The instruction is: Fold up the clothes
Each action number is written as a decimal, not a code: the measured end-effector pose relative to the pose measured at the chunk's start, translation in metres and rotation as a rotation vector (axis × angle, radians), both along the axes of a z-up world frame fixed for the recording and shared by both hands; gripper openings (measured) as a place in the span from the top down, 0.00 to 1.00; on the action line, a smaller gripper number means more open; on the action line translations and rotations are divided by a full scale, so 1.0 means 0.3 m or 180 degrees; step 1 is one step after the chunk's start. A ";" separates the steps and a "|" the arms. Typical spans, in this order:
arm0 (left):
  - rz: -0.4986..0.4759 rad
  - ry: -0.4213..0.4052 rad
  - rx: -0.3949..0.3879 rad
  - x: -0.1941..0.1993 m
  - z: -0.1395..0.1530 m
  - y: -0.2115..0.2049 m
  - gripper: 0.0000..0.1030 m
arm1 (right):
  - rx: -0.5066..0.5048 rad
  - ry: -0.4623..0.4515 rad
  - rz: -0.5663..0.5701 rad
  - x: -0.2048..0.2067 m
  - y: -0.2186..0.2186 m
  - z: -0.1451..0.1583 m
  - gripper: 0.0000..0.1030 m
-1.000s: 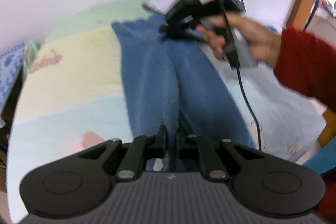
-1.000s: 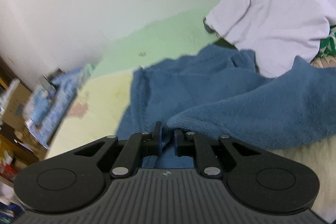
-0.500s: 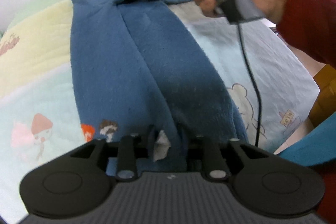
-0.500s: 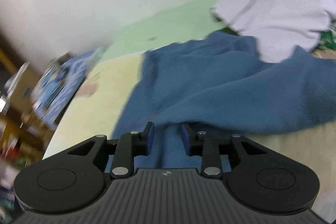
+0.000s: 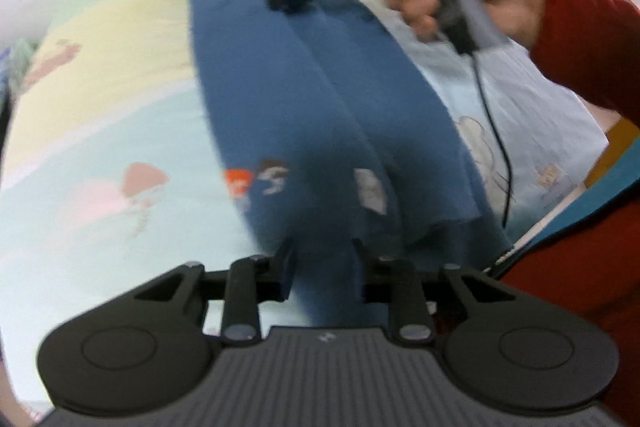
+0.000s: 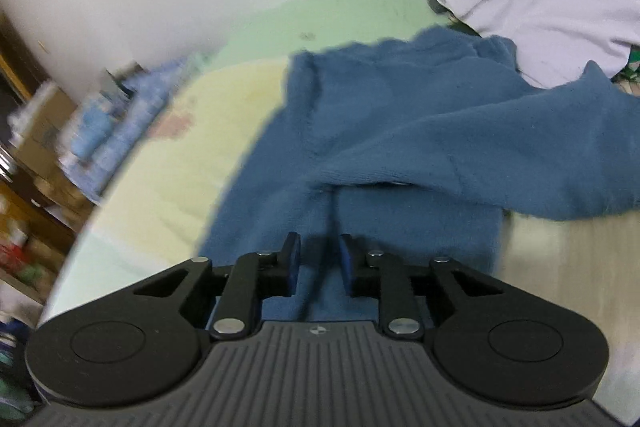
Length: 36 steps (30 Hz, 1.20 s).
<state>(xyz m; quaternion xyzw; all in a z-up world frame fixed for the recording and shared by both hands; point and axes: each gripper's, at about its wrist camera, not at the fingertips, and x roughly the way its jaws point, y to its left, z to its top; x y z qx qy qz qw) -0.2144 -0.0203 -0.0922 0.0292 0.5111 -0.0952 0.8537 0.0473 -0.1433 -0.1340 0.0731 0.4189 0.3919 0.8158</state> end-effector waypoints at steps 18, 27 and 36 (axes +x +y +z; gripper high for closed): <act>-0.0403 -0.0114 0.0201 0.218 -0.013 0.017 0.67 | 0.0146 -0.0155 0.0120 -0.159 -0.002 -0.105 0.82; -0.0651 -0.0746 0.0764 0.536 0.156 0.175 0.68 | 0.0246 -0.0061 -0.0122 -0.159 -0.005 -0.113 0.82; -0.1050 -0.0851 0.0925 0.777 -0.046 0.158 0.65 | 0.0210 -0.0299 -0.0840 -0.032 -0.087 0.083 0.77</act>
